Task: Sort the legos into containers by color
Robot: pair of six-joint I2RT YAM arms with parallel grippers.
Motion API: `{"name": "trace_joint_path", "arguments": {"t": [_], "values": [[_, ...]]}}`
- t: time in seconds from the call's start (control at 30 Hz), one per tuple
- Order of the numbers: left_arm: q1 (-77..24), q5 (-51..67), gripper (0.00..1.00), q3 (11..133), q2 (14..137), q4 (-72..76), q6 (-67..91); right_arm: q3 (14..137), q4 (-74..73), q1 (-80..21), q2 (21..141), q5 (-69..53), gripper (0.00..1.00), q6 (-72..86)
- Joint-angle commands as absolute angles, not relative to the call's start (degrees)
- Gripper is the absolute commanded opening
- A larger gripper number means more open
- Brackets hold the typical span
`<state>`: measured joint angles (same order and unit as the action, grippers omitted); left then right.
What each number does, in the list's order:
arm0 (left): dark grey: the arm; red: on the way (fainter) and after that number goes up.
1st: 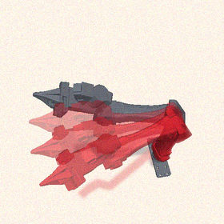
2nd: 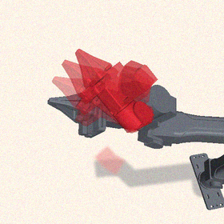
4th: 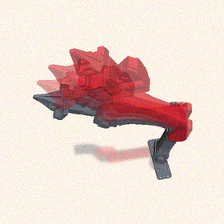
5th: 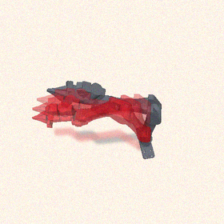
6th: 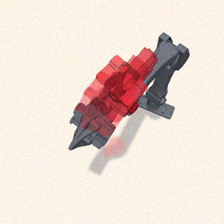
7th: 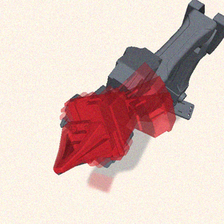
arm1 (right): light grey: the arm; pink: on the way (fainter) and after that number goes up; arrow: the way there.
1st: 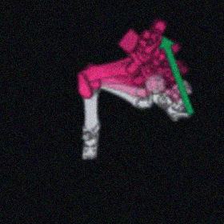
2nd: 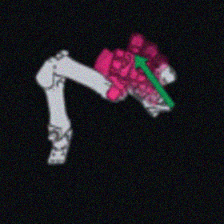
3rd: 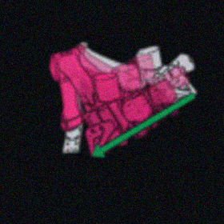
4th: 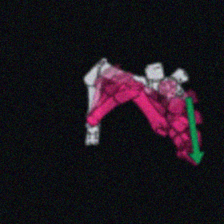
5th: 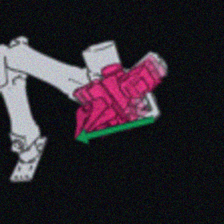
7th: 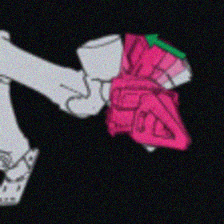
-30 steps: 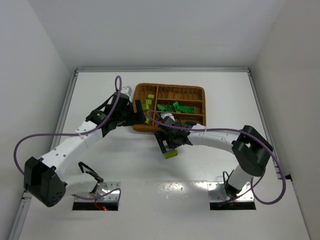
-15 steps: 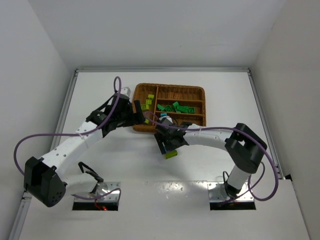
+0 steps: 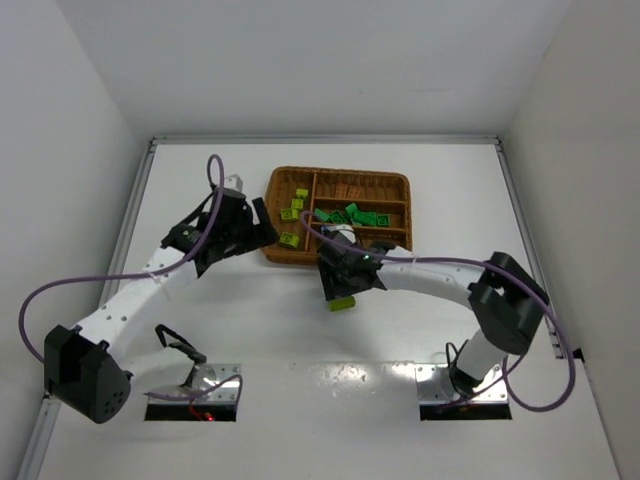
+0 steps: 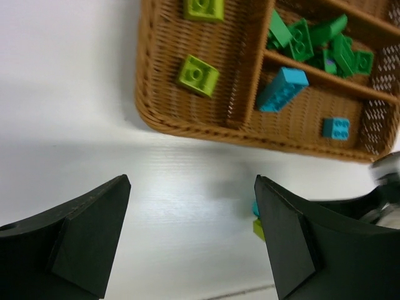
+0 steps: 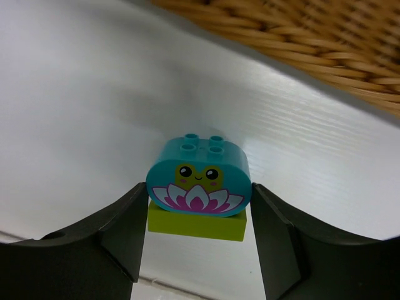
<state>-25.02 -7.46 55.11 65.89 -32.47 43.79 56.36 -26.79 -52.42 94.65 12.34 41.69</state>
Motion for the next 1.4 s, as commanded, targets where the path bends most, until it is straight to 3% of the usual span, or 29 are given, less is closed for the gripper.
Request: {"name": "trace_joint_path", "arguments": {"t": [0.0,0.2,0.43,0.57,0.63,0.97,1.37], "values": [[-24.5,1.5,0.87,54.3,65.7,-29.3,41.4,55.3,-27.4,-50.3,86.1,14.7,0.59,47.3],[-25.4,20.9,0.87,42.7,64.0,-12.5,44.0,50.6,-23.9,-46.1,76.7,9.9,0.59,54.3],[-36.4,22.8,0.87,36.1,64.5,1.6,50.9,48.9,-21.9,-44.0,74.1,8.3,0.59,58.3],[-37.0,30.4,0.91,23.3,63.9,29.6,61.0,47.8,-21.9,-43.3,72.1,6.9,0.59,58.9],[-37.0,30.4,0.91,20.6,63.9,35.1,62.2,47.8,-21.9,-42.8,72.1,6.9,0.59,58.9],[-39.6,26.5,0.91,23.2,70.7,37.9,63.3,47.8,-21.4,-42.8,71.0,6.4,0.59,58.9],[-41.3,22.1,0.75,28.6,78.0,34.3,60.6,48.3,-20.8,-42.8,71.0,5.8,0.59,58.9]]}}
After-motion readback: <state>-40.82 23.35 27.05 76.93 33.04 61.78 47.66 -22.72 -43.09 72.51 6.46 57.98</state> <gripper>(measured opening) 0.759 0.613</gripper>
